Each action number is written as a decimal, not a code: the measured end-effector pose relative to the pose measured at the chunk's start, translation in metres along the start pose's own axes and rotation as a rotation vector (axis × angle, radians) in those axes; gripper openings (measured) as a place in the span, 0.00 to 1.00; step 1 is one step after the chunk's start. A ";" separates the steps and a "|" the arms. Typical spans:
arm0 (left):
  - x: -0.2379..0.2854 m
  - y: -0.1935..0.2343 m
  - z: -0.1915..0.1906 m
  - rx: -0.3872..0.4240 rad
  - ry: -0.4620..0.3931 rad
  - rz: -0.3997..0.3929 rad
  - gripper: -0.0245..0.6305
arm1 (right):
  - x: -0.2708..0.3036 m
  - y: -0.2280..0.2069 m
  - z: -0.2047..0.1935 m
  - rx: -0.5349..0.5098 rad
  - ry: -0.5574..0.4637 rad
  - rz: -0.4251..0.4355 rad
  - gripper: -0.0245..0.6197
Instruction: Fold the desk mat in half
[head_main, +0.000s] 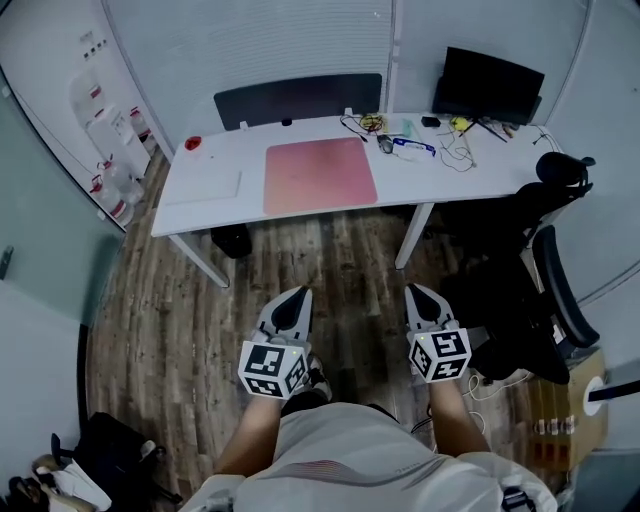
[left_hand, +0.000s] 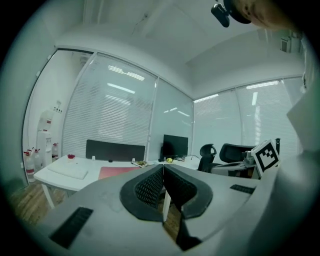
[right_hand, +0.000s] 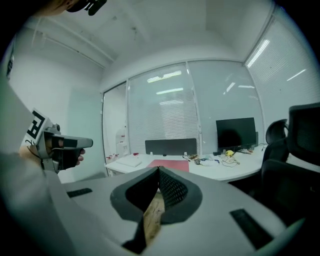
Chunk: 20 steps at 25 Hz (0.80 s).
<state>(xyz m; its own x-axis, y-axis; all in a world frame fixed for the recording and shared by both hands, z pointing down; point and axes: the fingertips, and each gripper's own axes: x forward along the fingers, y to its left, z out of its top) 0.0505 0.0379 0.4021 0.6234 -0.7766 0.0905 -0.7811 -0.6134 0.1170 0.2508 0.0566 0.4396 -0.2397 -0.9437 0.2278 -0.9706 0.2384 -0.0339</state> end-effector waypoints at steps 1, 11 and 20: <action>0.007 0.010 0.003 -0.009 -0.006 0.000 0.06 | 0.012 0.000 0.005 -0.019 0.009 0.003 0.12; 0.087 0.117 0.022 -0.016 0.004 0.006 0.06 | 0.148 0.000 0.038 -0.074 0.071 0.011 0.12; 0.124 0.200 0.012 -0.040 0.028 0.062 0.06 | 0.234 0.012 0.040 -0.104 0.129 0.040 0.12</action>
<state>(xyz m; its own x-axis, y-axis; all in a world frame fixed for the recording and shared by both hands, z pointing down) -0.0290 -0.1825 0.4247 0.5752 -0.8082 0.1264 -0.8165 -0.5577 0.1493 0.1824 -0.1705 0.4535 -0.2665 -0.8973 0.3519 -0.9512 0.3038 0.0543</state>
